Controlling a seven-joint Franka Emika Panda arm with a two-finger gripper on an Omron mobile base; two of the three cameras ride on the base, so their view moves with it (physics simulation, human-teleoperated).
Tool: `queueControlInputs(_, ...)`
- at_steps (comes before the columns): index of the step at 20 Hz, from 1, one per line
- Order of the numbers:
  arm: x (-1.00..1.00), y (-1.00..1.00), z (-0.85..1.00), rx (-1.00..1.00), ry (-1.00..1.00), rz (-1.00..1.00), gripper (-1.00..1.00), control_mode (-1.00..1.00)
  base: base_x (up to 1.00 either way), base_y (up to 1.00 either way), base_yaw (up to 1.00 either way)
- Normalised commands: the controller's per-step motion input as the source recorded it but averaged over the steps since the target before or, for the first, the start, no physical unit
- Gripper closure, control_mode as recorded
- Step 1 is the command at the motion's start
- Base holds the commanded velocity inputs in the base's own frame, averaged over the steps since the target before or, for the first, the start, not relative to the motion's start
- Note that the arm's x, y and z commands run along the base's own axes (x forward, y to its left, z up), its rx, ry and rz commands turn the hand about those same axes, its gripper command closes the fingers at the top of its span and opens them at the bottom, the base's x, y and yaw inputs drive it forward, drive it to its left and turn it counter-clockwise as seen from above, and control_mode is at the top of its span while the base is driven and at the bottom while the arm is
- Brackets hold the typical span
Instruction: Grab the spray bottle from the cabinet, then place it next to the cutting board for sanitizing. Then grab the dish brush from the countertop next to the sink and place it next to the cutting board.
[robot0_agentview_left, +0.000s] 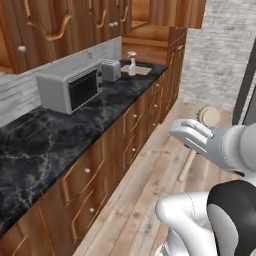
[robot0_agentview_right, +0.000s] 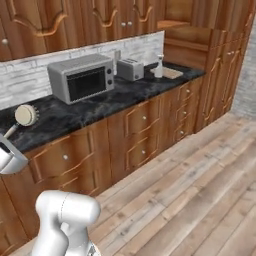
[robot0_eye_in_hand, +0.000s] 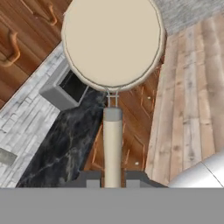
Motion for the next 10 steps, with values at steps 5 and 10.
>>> queueControlInputs(5, 0.0, 0.0, 0.0, 0.0, 0.0, 0.0, 1.0, 1.0, 1.0, -0.45, 0.25)
queueControlInputs(10, 0.0, 0.0, 0.0, 0.0, 0.0, 0.0, 1.0, 1.0, 1.0, -0.11, 0.07)
